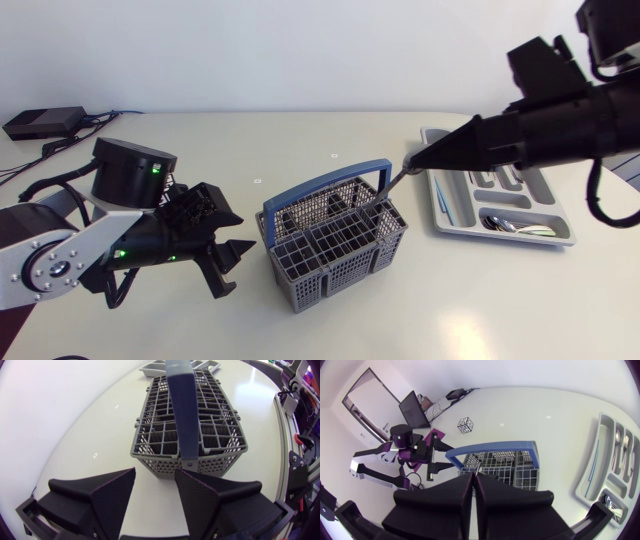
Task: Transfer all utensils from the basket to the drawer tray.
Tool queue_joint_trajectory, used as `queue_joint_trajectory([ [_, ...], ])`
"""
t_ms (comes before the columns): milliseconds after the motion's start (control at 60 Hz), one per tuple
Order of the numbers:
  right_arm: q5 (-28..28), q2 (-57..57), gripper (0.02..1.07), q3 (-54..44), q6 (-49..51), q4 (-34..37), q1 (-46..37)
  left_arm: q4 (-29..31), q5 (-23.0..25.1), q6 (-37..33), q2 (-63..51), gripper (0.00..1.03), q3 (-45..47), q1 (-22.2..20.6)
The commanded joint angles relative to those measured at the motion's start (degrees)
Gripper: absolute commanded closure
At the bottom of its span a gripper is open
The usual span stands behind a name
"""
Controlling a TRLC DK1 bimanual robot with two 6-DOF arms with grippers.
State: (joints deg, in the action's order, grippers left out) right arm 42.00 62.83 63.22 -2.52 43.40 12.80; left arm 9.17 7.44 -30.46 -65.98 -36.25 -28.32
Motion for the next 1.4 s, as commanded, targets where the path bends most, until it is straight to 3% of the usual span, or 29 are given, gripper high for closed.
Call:
queue_joint_trajectory([
  [0,1.7,-2.4,1.01,0.8,1.3,2.0,-2.4,0.1,0.1,0.4,0.3,0.46,1.6,-0.3],
  [167,1.2,-6.8,1.01,-1.5,4.4,3.0,-9.5,0.2,0.1,0.4,0.6,0.46,1.7,-0.2],
  [350,-0.7,-8.3,1.01,-3.7,12.0,4.9,-22.7,0.2,0.1,0.3,0.8,0.46,1.9,-0.1],
  [433,-7.5,-8.2,1.01,-6.0,15.0,2.7,-26.9,0.2,0.1,0.3,0.8,0.46,1.9,0.1],
  [600,-25.8,-6.1,1.01,-12.2,18.5,-5.3,-26.8,0.1,0.1,0.2,0.8,0.46,2.1,0.0],
  [833,-42.8,7.0,1.01,-17.4,24.2,-18.9,-27.3,0.3,0.0,0.3,0.8,0.46,2.0,0.1],
  [1000,-48.9,14.9,1.01,-17.0,24.1,-23.9,-27.4,0.7,0.0,0.3,0.9,0.46,1.7,0.1],
  [1383,-53.8,26.8,1.0,-14.4,20.8,-29.2,-25.5,1.4,-0.5,0.3,1.6,0.46,1.4,-0.1],
])
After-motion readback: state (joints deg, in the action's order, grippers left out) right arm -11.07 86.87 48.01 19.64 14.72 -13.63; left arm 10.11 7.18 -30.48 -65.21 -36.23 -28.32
